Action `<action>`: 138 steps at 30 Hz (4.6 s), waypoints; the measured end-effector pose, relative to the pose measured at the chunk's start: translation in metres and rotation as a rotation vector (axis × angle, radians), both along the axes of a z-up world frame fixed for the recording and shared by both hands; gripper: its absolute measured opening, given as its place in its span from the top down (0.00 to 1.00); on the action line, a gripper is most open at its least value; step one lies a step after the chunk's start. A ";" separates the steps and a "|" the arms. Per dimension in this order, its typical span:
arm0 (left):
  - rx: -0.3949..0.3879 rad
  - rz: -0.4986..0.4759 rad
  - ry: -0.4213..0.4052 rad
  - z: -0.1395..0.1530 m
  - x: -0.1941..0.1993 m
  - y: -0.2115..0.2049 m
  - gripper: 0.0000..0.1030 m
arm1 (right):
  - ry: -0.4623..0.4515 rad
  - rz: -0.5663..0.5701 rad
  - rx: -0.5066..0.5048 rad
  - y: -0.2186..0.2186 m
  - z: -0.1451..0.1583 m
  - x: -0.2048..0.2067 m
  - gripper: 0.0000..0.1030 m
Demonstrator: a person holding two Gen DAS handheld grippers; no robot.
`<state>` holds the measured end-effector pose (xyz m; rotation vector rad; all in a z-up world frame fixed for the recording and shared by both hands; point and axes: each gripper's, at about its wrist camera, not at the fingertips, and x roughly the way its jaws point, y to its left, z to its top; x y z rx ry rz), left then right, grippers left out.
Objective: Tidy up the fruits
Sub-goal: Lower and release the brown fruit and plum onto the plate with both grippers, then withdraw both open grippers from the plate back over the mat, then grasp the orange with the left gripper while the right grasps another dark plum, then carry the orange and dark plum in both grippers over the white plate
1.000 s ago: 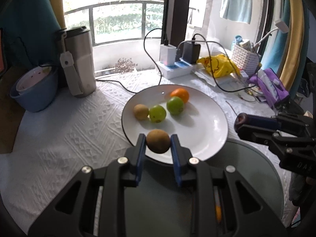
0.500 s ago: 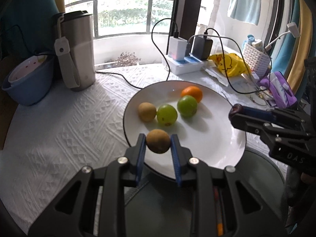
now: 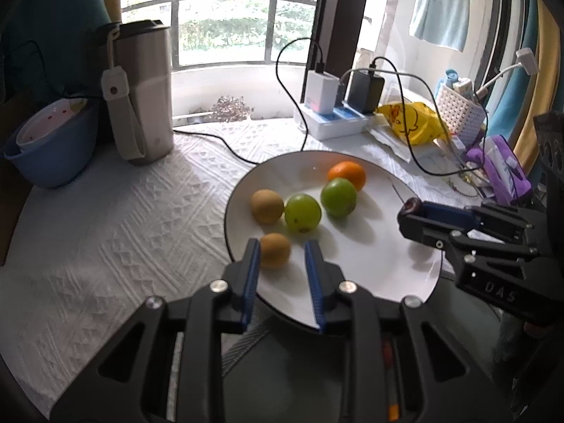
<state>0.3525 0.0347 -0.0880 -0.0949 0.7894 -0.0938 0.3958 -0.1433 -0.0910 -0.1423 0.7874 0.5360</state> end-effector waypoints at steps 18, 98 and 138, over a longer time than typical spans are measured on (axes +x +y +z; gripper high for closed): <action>-0.024 0.012 -0.089 0.033 -0.049 -0.002 0.55 | -0.065 -0.029 0.028 -0.015 0.037 -0.047 0.65; -0.086 -0.102 0.089 -0.020 -0.104 -0.047 0.56 | 0.106 0.115 0.074 -0.020 -0.019 -0.107 0.65; -0.103 -0.030 0.004 -0.005 -0.117 0.003 0.67 | 0.141 0.188 0.064 0.020 -0.022 -0.081 0.71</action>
